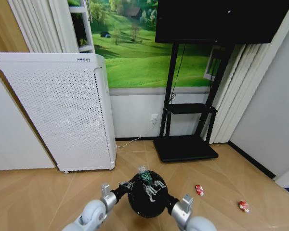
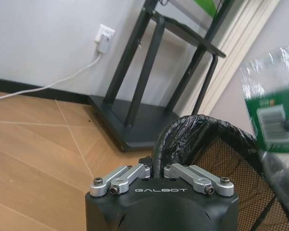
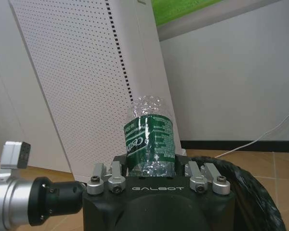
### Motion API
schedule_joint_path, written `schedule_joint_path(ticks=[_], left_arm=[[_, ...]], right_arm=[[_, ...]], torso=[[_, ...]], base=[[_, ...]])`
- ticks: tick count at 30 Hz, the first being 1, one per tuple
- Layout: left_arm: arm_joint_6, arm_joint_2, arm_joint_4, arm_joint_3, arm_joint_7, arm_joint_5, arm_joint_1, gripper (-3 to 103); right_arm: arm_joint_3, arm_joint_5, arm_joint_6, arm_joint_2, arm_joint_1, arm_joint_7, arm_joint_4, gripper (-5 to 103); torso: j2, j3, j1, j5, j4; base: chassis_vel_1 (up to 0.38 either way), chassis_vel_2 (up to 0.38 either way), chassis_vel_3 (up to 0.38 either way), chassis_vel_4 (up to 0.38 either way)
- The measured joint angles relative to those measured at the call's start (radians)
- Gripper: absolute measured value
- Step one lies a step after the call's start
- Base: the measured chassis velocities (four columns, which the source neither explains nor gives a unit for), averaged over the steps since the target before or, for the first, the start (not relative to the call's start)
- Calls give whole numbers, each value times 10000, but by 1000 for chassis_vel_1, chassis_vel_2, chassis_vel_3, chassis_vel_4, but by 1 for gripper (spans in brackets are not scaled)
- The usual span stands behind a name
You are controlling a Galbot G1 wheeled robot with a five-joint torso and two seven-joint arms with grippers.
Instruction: Pick up the trash bin and place the garbage on the floor into it.
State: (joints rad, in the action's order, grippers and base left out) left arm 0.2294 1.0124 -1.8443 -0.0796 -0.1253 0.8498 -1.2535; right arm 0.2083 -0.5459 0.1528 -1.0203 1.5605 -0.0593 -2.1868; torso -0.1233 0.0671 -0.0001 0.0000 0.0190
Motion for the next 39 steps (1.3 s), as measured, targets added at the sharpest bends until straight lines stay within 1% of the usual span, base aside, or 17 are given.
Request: schedule_joint_path(ticks=[2, 3, 6, 8, 9, 11, 12, 17, 19, 20, 21, 22, 23, 26, 31, 34, 39], left_arm=[[-2, 3, -56, -83, 39, 100, -39, 7], [-2, 15, -165, -249, 127, 243, -161, 7], [-2, 79, -407, -746, 235, 367, -572, 7], [-2, 89, -438, -821, 248, 384, -640, 7], [-2, 98, -460, -881, 260, 396, -692, 7], [-2, 112, -488, -965, 282, 409, -767, 7], [-2, 145, -538, -1139, 333, 429, -917, 7], [0, 401, -928, -2148, 803, 871, -1691, 7], [27, 716, -1508, -3487, 1378, 1737, -2548, 7], [27, 716, -1508, -3487, 1378, 1737, -2548, 7], [89, 923, -1716, -4237, 1765, 1937, -2896, 7], [308, 1285, -1978, -5348, 2673, 2241, -3350, 7], [407, 1428, -2057, -5750, 3078, 2320, -3563, 7], [558, 1624, -2136, -6305, 3561, 2222, -3930, 7], [638, 1823, -2305, -6711, 3715, 1939, -4264, 7], [928, 2245, -2680, -7014, 4322, 2255, -4647, 7], [991, 2413, -2900, -7284, 4545, 2444, -4848, 7]], right_arm=[[40, 5, 1, 13, -8, 28, -1, 52], [150, -13, 3, 87, -10, 95, -19, 63], [422, -63, -4, 295, -25, 160, -74, 80], [455, -68, -7, 313, -25, 164, -78, 80], [493, -74, -13, 327, -25, 172, -83, 90], [544, -83, -23, 343, -23, 189, -90, 90], [635, -105, -42, 366, -18, 227, -111, 99], [1058, -146, 111, 288, 106, 743, -389, 100], [1371, -195, 291, 108, 277, 1156, -628, 100], [1371, -195, 291, 108, 277, 1156, -628, 100], [1457, -183, 340, 13, 347, 1212, -644, 100], [1509, -101, 478, -107, 401, 1216, -645, 100], [1512, -95, 548, -160, 403, 1216, -636, 100], [1551, -89, 598, -221, 404, 1212, -574, 100], [1748, -97, 599, -361, 494, 1209, -468, 100], [1829, -144, 627, -551, 389, 1284, -146, 100], [1943, -142, 603, -717, 419, 1417, 211, 100]], torso=[[0, 0, 0, 0, 0], [0, 0, 0, 0, -1], [0, 0, 0, 0, -2], [0, 0, 0, -1, -2], [0, 0, 1, 0, -2], [0, 0, 1, 0, -2], [0, 0, 0, 0, -4], [0, 0, 0, -1, -2], [-1, 0, 0, 0, -2], [-1, 0, 0, 0, -2], [-1, 0, 0, -2, 0], [-2, -1, 0, 0, -1], [-2, -1, 0, -1, -3], [-2, 0, 0, -2, -6], [-1, 0, 0, -1, 0], [-2, 0, 0, 2, -3], [-1, 1, 0, 3, 0]], base=[[0, 0, 0, 0], [0, 0, 0, 0], [0, 0, 0, 0], [0, 0, 0, 0], [0, 0, 0, 0], [0, 0, 0, 0], [0, 0, 0, 0], [0, 0, 0, 0], [0, 0, 0, 0], [0, 0, 0, 0], [0, 0, 0, 0], [0, 0, 0, 0], [0, 0, 0, 0], [-2, -13, 23, 11], [-77, -86, 99, 80], [-164, -179, 159, 161], [-202, -210, 219, 202]])
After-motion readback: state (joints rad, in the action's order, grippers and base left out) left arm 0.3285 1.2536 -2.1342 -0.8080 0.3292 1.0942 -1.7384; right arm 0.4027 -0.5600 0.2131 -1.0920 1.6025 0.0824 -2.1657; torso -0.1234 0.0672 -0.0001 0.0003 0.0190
